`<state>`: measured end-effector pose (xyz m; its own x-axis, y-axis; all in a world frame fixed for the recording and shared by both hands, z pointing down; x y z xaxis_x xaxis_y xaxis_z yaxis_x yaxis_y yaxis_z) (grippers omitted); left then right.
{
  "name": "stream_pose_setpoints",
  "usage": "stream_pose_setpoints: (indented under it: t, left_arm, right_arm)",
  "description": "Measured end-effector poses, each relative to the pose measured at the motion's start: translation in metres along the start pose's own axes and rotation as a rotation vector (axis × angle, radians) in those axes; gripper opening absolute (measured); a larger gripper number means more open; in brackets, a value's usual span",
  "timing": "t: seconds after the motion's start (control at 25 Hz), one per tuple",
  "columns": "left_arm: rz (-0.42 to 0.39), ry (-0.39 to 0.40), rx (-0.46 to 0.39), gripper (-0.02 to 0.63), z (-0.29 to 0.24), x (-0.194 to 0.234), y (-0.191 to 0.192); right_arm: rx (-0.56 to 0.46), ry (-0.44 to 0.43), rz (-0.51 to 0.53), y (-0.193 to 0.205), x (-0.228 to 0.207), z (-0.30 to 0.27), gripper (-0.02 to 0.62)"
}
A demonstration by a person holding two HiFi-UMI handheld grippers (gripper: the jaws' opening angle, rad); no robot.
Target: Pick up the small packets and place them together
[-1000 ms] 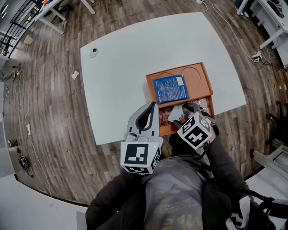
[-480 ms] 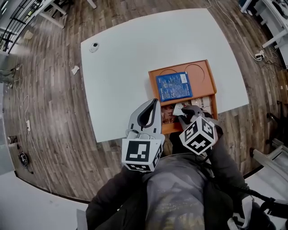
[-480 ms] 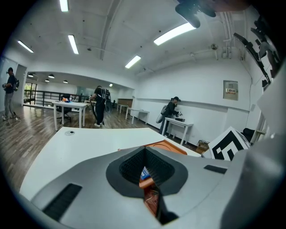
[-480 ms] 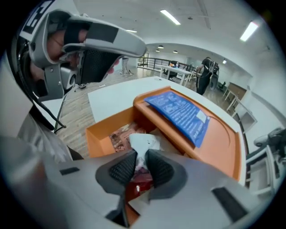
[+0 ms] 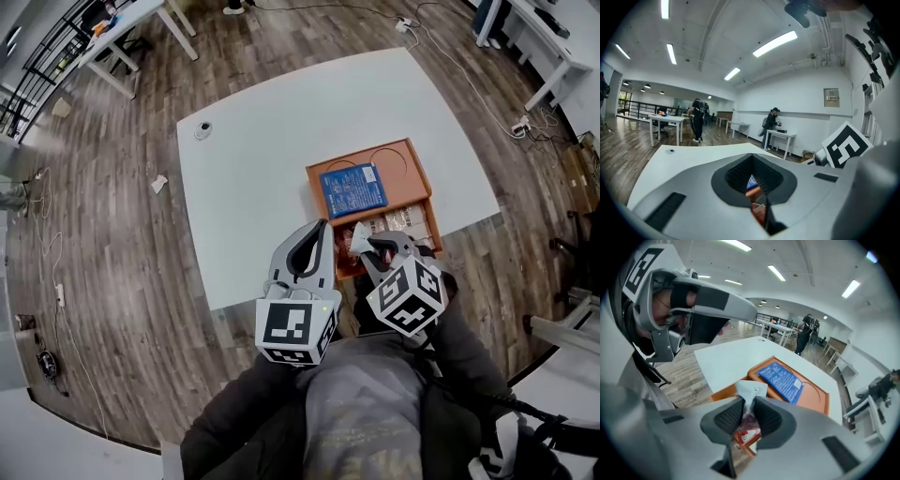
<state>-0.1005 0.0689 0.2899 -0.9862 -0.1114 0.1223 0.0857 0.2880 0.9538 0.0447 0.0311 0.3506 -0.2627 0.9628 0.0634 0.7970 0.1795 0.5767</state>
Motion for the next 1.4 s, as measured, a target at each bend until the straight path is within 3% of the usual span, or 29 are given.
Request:
stream_pose_setpoints:
  t: [0.56, 1.08, 1.4]
  left_arm:
    - [-0.048, 0.036, -0.040, -0.002, 0.008, -0.006, -0.011]
    - [-0.053, 0.009, -0.051, -0.002, -0.054, -0.004, -0.028]
    - [-0.031, -0.050, -0.008, -0.002, -0.080, 0.007, -0.024]
  right_arm:
    - [-0.087, 0.089, 0.003, -0.017, -0.001, 0.020, 0.081]
    - [-0.120, 0.170, -0.061, -0.019, -0.094, 0.023, 0.083]
    - [-0.101, 0.081, -0.090, -0.016, -0.127, -0.008, 0.104]
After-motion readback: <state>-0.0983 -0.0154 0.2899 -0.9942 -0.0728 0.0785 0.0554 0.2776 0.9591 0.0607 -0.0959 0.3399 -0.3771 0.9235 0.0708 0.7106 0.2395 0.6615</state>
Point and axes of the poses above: the fingertips, and each gripper's own axes: z backward along the fingers, x to its left, y out of its underside, the point moved 10 cm from there along z, backward along the fingers, and after that the axes turned 7 degrees about -y, right-handed, at the moved point
